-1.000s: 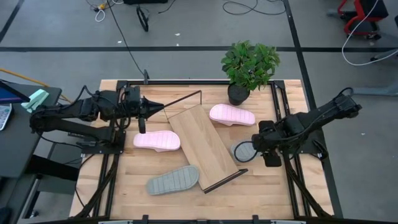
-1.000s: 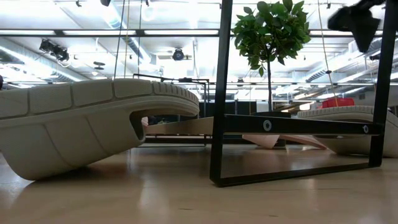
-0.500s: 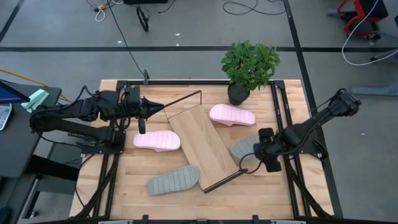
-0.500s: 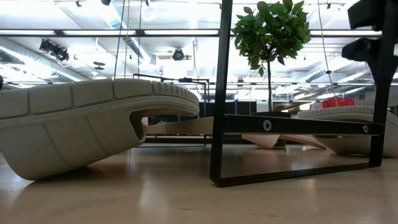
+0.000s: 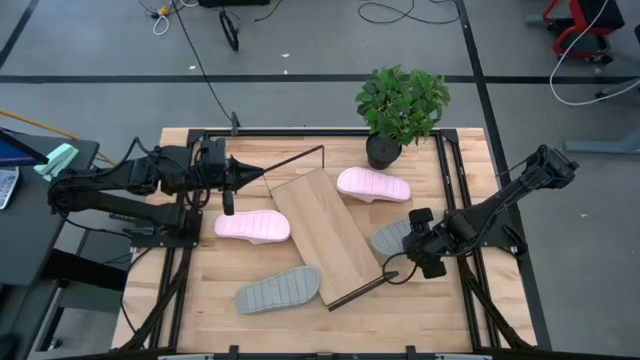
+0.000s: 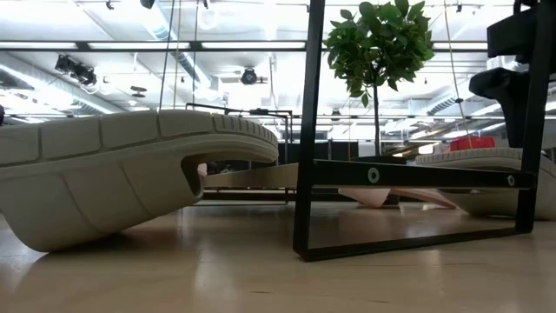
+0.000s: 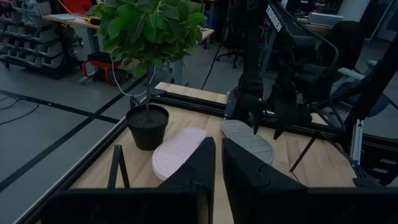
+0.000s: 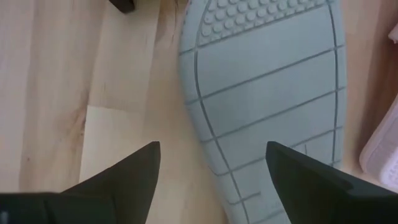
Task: Pick and place slides into the shelf
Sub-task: Put the right gray slide on the shelf
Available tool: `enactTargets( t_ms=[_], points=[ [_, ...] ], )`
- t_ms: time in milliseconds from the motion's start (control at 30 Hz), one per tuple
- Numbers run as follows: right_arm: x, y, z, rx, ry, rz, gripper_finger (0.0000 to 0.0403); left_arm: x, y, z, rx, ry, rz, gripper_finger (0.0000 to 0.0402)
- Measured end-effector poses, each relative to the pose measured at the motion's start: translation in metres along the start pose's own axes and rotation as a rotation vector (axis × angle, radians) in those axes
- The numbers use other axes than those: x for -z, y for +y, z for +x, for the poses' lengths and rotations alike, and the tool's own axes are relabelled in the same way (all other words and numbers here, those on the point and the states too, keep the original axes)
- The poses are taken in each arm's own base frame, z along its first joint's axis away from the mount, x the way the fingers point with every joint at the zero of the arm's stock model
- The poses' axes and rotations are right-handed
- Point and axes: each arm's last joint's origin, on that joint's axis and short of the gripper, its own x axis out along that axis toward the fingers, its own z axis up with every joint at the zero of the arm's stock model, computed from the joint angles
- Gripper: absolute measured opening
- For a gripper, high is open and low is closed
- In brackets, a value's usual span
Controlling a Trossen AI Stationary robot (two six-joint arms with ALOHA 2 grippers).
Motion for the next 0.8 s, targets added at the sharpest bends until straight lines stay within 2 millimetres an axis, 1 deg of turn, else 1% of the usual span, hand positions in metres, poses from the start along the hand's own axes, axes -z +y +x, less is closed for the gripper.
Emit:
enactTargets(
  t_ms=[133, 300, 533, 667, 800],
  points=[
    [-0.004, 0.003, 0.01, 0.02, 0.034, 0.038, 0.03, 0.0, 0.0, 0.0, 0.0, 0.0, -0.001, 0.0033],
    [-0.007, 0.005, 0.021, 0.101, 0.053, 0.108, 0.03, 0.0, 0.0, 0.0, 0.0, 0.0, -0.001, 0.0025],
    [-0.009, 0.006, 0.029, 0.169, 0.06, 0.185, 0.029, 0.0, 0.0, 0.0, 0.0, -0.001, -0.003, 0.0028],
    [-0.01, 0.007, 0.033, 0.188, 0.06, 0.214, 0.0273, 0.0, 0.0, 0.0, 0.0, -0.001, -0.007, 0.0032],
    [-0.011, 0.008, 0.036, 0.189, 0.059, 0.242, 0.0235, 0.0, 0.0, 0.0, -0.001, 0.004, -0.006, 0.0026]
  ],
)
